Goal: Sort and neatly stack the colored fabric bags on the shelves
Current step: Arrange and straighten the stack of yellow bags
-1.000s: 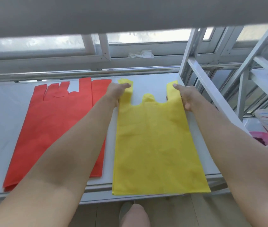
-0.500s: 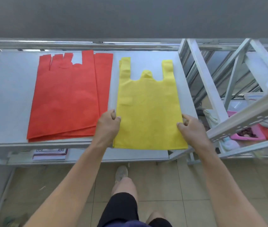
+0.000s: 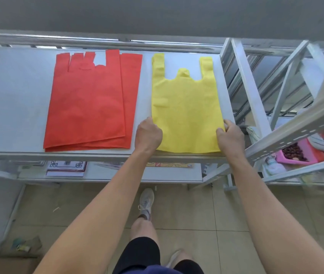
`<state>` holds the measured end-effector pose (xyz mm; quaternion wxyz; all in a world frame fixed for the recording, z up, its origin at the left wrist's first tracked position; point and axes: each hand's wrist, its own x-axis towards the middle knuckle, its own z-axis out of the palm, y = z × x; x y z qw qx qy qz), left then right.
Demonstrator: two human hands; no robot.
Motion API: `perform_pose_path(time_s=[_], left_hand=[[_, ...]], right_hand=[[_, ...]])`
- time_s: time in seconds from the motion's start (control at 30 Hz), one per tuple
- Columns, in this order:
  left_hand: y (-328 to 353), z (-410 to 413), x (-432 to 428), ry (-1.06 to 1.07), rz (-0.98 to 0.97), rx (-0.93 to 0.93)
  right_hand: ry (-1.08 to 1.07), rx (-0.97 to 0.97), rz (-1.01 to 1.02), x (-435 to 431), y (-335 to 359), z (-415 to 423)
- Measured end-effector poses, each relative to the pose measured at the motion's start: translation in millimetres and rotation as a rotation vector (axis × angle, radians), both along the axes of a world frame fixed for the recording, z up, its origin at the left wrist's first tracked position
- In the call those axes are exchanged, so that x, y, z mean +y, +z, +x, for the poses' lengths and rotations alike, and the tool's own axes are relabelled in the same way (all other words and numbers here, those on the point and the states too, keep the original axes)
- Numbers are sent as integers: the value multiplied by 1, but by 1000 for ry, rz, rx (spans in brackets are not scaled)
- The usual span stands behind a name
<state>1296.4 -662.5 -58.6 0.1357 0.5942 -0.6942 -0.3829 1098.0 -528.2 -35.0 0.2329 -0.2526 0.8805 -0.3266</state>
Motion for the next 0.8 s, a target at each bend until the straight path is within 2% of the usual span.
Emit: perform_pose_path(time_s=[0.2,0.4,0.47,0.57,0.7,0.8], left_hand=[[3,16,15,23,24,72],[37,62,63,-95,-75,-24],[54,86,81,-138,-139,-38],[79,128,97,-142,-217,-51],[94,186,98,-124,-227,-73],[92,217,77,-161,-219,-112]], right_hand=[[22,5,-10,7,-2,7],[167,173,-31,39,35,24],[252,220,-75,61,49,44],[330,186,-110,85,73,84],[380,147,-166,90,102,137],[449,148,-107,77,113,169]])
